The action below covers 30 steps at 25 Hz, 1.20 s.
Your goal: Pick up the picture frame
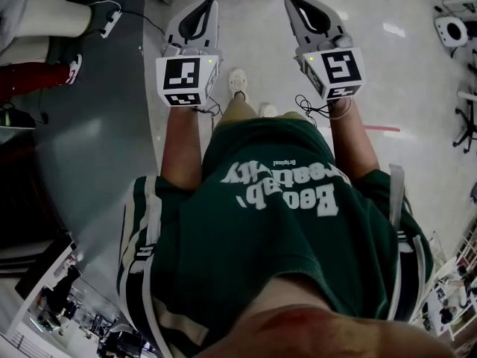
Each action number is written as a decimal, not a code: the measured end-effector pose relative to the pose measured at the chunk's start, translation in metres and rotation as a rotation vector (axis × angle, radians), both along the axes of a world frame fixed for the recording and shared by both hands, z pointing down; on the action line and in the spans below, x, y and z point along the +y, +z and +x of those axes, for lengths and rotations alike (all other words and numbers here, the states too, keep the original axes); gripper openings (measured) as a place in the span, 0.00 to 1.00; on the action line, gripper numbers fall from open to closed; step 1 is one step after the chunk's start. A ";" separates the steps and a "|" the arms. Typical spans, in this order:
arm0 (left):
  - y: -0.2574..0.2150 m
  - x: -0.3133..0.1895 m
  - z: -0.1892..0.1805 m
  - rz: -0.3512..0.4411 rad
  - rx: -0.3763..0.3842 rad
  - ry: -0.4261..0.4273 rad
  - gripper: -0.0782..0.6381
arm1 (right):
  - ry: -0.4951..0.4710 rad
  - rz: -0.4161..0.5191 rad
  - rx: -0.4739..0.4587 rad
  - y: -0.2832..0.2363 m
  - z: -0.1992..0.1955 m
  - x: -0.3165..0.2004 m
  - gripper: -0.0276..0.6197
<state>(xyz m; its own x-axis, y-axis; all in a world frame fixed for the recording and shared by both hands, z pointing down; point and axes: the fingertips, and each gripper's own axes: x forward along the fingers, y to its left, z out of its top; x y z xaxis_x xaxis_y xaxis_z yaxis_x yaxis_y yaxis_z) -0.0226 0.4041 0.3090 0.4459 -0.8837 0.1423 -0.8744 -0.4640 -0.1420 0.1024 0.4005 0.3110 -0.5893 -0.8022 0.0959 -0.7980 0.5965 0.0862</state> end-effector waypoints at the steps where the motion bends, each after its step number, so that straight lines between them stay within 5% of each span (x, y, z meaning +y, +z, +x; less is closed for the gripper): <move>1: 0.001 -0.010 -0.003 -0.002 -0.002 0.005 0.13 | 0.005 -0.003 -0.002 0.001 -0.004 -0.010 0.10; 15: -0.008 -0.144 -0.084 0.000 -0.011 0.072 0.13 | 0.066 0.006 -0.001 -0.012 -0.088 -0.134 0.10; 30: -0.002 -0.216 -0.111 -0.006 0.016 0.128 0.13 | 0.137 0.004 0.028 -0.011 -0.110 -0.197 0.10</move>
